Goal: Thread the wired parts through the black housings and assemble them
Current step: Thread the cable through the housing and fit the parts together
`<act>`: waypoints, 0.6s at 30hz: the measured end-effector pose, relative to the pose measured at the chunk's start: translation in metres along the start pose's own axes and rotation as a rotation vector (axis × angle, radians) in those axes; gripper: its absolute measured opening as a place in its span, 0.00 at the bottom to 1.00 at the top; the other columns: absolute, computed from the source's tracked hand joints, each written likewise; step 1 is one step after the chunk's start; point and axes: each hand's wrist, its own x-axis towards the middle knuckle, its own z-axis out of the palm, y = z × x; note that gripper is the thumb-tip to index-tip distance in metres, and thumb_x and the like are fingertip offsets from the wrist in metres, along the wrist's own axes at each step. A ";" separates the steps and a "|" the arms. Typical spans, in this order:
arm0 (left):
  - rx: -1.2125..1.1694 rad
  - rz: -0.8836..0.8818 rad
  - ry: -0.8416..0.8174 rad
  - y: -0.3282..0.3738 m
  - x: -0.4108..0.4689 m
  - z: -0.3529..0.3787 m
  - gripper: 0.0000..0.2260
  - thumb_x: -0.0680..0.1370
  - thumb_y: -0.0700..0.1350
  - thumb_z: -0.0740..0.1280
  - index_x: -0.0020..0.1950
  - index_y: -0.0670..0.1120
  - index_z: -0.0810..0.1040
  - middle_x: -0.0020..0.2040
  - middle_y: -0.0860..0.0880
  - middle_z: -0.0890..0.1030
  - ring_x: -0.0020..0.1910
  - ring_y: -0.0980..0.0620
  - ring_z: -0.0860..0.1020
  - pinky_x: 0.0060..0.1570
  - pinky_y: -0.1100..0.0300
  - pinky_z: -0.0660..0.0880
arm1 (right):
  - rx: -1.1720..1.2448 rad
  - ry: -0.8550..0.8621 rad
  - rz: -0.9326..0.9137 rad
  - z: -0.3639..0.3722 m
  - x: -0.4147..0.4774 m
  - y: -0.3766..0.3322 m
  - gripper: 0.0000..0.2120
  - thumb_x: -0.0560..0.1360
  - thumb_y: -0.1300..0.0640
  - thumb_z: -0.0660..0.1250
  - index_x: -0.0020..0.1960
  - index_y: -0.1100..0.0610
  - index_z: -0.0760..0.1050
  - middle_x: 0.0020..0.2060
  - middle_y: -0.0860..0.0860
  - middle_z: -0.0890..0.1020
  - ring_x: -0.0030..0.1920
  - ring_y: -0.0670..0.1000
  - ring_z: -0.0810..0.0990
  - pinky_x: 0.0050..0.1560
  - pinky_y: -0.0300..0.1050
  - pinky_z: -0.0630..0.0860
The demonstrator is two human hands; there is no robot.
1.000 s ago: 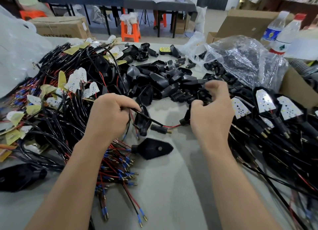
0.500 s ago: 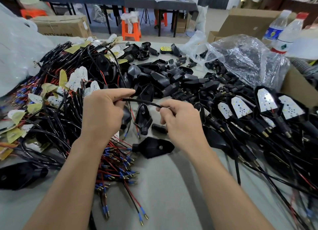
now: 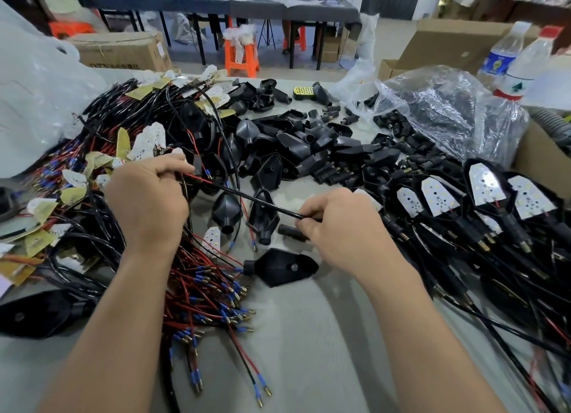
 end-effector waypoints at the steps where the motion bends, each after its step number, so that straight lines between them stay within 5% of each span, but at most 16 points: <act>1: 0.016 -0.031 0.007 -0.005 0.003 -0.001 0.16 0.77 0.31 0.62 0.46 0.45 0.89 0.52 0.49 0.87 0.44 0.48 0.84 0.41 0.63 0.74 | 0.025 -0.020 0.009 -0.001 0.000 0.000 0.10 0.75 0.53 0.70 0.35 0.45 0.80 0.34 0.47 0.83 0.37 0.53 0.80 0.50 0.51 0.79; 4: 0.062 -0.108 0.015 -0.012 0.007 -0.003 0.14 0.78 0.33 0.64 0.53 0.45 0.88 0.54 0.46 0.87 0.46 0.40 0.84 0.45 0.59 0.74 | 0.145 -0.103 0.072 -0.008 -0.001 0.000 0.13 0.75 0.53 0.70 0.32 0.47 0.79 0.29 0.46 0.83 0.33 0.47 0.80 0.41 0.46 0.79; 9: 0.012 -0.003 0.037 0.014 0.000 -0.001 0.25 0.75 0.40 0.72 0.73 0.46 0.75 0.70 0.48 0.78 0.70 0.48 0.75 0.72 0.57 0.69 | 0.691 0.103 0.207 -0.014 0.001 0.007 0.08 0.73 0.60 0.69 0.36 0.57 0.84 0.30 0.53 0.85 0.29 0.51 0.81 0.37 0.45 0.78; 12: -0.130 0.007 -0.095 0.044 -0.016 0.002 0.19 0.75 0.48 0.72 0.66 0.55 0.80 0.57 0.63 0.83 0.57 0.61 0.81 0.63 0.57 0.78 | 1.064 0.252 0.368 -0.007 0.006 0.009 0.09 0.74 0.64 0.70 0.36 0.59 0.84 0.32 0.56 0.84 0.29 0.50 0.79 0.34 0.42 0.76; 15: -0.307 -0.014 -0.437 0.074 -0.043 0.013 0.05 0.75 0.52 0.72 0.49 0.58 0.87 0.41 0.66 0.85 0.41 0.65 0.83 0.43 0.68 0.79 | 1.382 0.301 0.515 0.001 0.011 0.012 0.08 0.76 0.65 0.71 0.39 0.60 0.83 0.34 0.56 0.85 0.29 0.50 0.79 0.33 0.41 0.77; 18: -0.506 -0.108 -0.774 0.092 -0.070 0.031 0.07 0.76 0.45 0.75 0.51 0.57 0.87 0.44 0.63 0.87 0.45 0.66 0.84 0.47 0.72 0.77 | 1.637 0.335 0.568 0.005 0.015 0.015 0.08 0.78 0.65 0.70 0.40 0.62 0.81 0.33 0.55 0.84 0.28 0.49 0.79 0.31 0.42 0.78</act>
